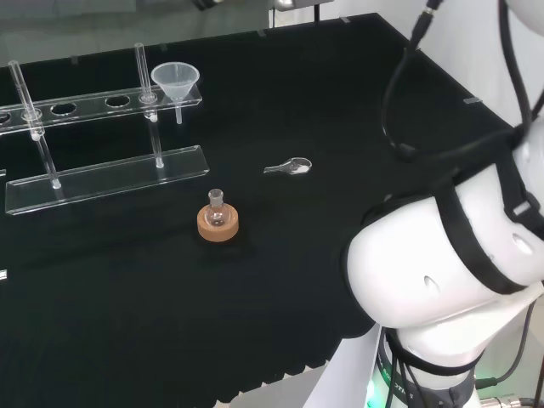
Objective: Pick up the funnel from the transparent funnel stand.
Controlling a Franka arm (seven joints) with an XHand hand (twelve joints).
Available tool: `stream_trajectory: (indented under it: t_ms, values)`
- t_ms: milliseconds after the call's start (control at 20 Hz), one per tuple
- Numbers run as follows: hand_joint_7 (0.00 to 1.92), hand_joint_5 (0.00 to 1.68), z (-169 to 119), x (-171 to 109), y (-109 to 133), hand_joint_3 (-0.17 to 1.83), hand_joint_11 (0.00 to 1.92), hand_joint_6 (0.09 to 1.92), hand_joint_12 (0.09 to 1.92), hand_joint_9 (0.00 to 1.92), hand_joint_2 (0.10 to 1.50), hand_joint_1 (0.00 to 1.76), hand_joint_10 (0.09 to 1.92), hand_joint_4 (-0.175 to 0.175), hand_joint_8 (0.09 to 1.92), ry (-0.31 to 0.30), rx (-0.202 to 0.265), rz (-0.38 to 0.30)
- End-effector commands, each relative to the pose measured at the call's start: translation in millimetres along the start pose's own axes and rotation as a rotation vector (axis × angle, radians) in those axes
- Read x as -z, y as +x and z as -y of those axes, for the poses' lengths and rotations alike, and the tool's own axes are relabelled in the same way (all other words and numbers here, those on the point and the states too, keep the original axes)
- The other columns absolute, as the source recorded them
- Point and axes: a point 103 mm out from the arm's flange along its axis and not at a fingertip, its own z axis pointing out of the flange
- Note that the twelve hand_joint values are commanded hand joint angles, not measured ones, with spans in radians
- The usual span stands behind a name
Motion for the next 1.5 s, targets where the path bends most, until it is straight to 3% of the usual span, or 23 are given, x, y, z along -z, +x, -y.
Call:
stream_trajectory:
  t_ms: [50, 500, 550, 750, 800, 1200, 1500]
  values:
    - [0.00, 0.00, -64.4, -15.8, 31.0, 0.01, 0.00, 0.09, 0.97, 0.00, 0.62, 0.49, 0.09, 0.047, 0.09, -0.030, 0.086, -0.024]
    - [0.00, 0.00, -112.8, -51.3, 50.1, 0.01, 0.00, 0.09, 1.10, 0.00, 0.62, 0.49, 0.09, 0.030, 0.09, 0.059, 0.117, -0.022]
    - [0.00, 0.00, -116.4, -55.9, 52.6, 0.01, 0.00, 0.09, 1.06, 0.00, 0.62, 0.49, 0.09, 0.029, 0.09, 0.067, 0.114, -0.023]
    - [0.00, 0.00, -124.5, -73.7, 59.6, 0.01, 0.00, 0.09, 0.25, 0.00, 0.63, 0.48, 0.09, 0.028, 0.09, 0.106, 0.101, -0.044]
    - [0.00, 0.00, -124.0, -75.1, 60.5, 0.01, 0.00, 0.09, 0.12, 0.00, 0.63, 0.48, 0.09, 0.030, 0.09, 0.114, 0.098, -0.044]
    - [0.00, 0.00, -120.5, -97.4, 60.9, 0.00, 0.00, 0.09, 0.09, 0.00, 0.63, 0.47, 0.09, 0.037, 0.09, 0.159, 0.102, -0.058]
    - [0.00, 0.00, -135.2, -118.9, 72.4, 0.00, 0.00, 0.09, 0.09, 0.00, 0.63, 0.48, 0.09, 0.035, 0.09, 0.192, 0.104, -0.068]
